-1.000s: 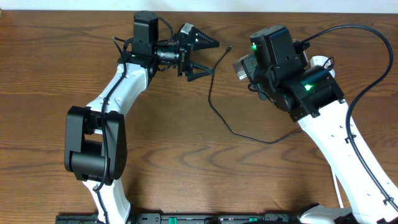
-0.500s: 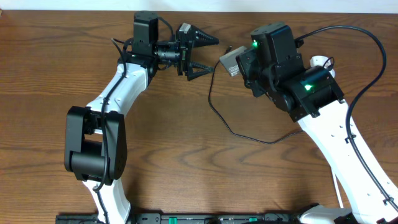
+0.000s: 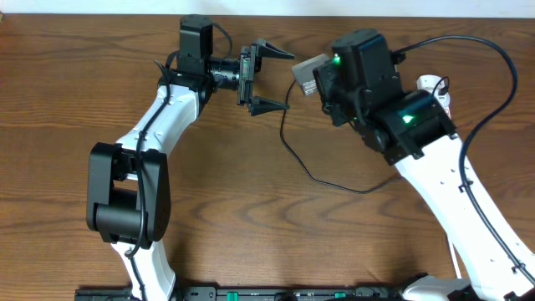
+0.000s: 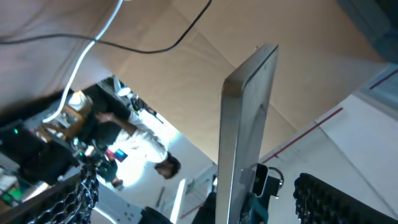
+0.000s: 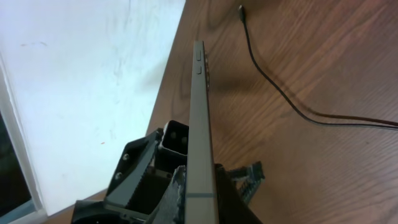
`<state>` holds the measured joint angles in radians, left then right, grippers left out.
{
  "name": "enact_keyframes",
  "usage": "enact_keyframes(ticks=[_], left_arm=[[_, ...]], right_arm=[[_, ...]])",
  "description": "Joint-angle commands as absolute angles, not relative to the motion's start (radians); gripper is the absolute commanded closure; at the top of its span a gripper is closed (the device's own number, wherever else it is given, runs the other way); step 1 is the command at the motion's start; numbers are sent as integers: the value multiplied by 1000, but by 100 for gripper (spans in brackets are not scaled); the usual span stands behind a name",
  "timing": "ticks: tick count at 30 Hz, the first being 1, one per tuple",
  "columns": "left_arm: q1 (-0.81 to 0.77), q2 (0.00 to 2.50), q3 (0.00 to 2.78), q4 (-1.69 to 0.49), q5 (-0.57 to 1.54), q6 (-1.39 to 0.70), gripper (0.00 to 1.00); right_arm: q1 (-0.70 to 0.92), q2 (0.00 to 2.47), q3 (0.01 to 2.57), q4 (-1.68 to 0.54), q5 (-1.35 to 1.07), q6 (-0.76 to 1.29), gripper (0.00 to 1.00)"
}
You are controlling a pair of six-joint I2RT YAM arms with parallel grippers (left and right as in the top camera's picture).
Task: Plug charger to phone and switch on socket
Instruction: 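Move the phone left into the left gripper and close the left gripper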
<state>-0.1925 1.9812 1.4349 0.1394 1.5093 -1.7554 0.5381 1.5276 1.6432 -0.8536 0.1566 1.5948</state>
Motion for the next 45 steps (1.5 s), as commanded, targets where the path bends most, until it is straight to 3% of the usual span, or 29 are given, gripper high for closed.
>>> enact_keyframes(ticks=[1,6,13,18,31,36,45], left_arm=[[-189,1958,1444,144,1553,-1832,2],[-189,1958,1444,144,1556,-1882,15],[-189,1958,1444,144,1539,-1895,19],[-189,1958,1444,144,1536,-1932,37],[-189,1958,1444,144,1537,-1932,38],[-189,1958,1444,144,1537,-1932,50],[-189,1958,1444,144,1537,-1933,58]], right_arm=[[571,1555,1666,-831,220,1642,99],[601,1576,1666,-830,232,1749,99],[642,1579,1666,-831,302,1869,99],[662,1585,1666,-842,311,1949,99],[669,1628,1665,-831,308,1985,99],[669,1628,1665,-817,303,1985,99],[669,1628,1665,-801,250,1985,99]])
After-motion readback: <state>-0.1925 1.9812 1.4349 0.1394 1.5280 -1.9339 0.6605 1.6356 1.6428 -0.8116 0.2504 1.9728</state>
